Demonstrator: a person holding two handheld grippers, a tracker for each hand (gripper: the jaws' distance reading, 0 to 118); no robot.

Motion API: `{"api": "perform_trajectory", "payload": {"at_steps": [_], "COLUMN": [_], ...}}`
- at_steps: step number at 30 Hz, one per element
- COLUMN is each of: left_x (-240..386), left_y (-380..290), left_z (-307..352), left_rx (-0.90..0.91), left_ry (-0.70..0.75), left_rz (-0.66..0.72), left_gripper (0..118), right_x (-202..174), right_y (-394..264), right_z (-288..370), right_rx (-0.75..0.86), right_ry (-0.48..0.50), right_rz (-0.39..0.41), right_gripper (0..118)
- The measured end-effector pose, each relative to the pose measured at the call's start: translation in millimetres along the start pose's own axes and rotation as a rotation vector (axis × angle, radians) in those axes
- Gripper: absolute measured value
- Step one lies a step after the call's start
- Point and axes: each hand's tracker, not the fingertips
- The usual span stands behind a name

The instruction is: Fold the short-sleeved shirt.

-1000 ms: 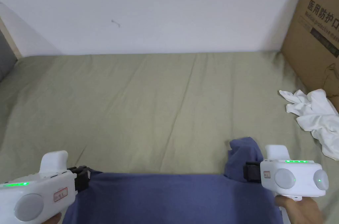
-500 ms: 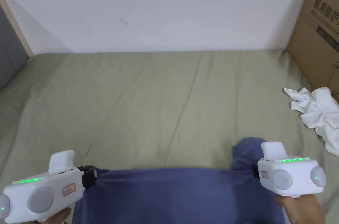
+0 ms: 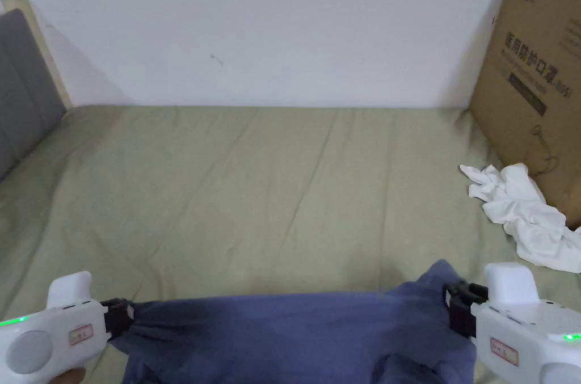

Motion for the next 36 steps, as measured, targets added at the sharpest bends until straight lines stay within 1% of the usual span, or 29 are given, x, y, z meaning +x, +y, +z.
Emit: {"api": "perform_trajectory", "payload": {"at_steps": [4, 6, 10, 13, 20, 21, 27, 28, 29, 30, 31, 32, 34, 36], "left_x": [-9, -12, -18, -21, -23, -22, -18, -16, -15, -13, -12, -10, -6, -2], "left_y": [-27, -44, -79, -105, -143, -145, -158, -158, -156, -154, -151, -148, -140, -127], "left_z": [19, 25, 27, 24, 24, 24, 17, 17, 18, 21, 25, 30, 42, 55], "left_rx": [-0.022, -0.042, -0.094, -0.137, -0.149, -0.149, -0.164, -0.170, -0.178, -0.178, -0.171, -0.152, -0.075, 0.007], "left_ry": [0.007, 0.018, 0.030, 0.051, 0.083, 0.086, 0.122, 0.122, 0.121, 0.122, 0.122, 0.125, 0.109, 0.062], "left_rz": [-0.001, -0.009, -0.021, -0.053, -0.101, -0.107, -0.162, -0.168, -0.167, -0.165, -0.155, -0.125, -0.084, -0.060], "left_gripper": [8, 8, 8, 8, 8, 8, 8, 9, 13, 35, 63, 79, 87, 89], "right_x": [-9, -13, -19, -17, -17, -15, -12, -12, -11, -12, -14, -17, -20, -26], "right_y": [-29, -46, -83, -112, -165, -170, -184, -182, -179, -176, -170, -163, -147, -127], "right_z": [35, 49, 63, 60, 37, 34, 21, 22, 26, 30, 35, 40, 49, 58], "right_rx": [0.009, 0.000, -0.044, -0.104, -0.215, -0.233, -0.293, -0.294, -0.292, -0.278, -0.252, -0.233, -0.195, -0.138], "right_ry": [0.011, 0.021, 0.001, -0.011, -0.083, -0.090, -0.117, -0.116, -0.117, -0.125, -0.127, -0.127, -0.120, -0.108], "right_rz": [-0.012, -0.036, -0.063, -0.118, -0.177, -0.193, -0.222, -0.227, -0.228, -0.230, -0.228, -0.214, -0.170, -0.127], "right_gripper": [9, 9, 9, 9, 9, 9, 9, 9, 11, 18, 29, 34, 47, 104]}}
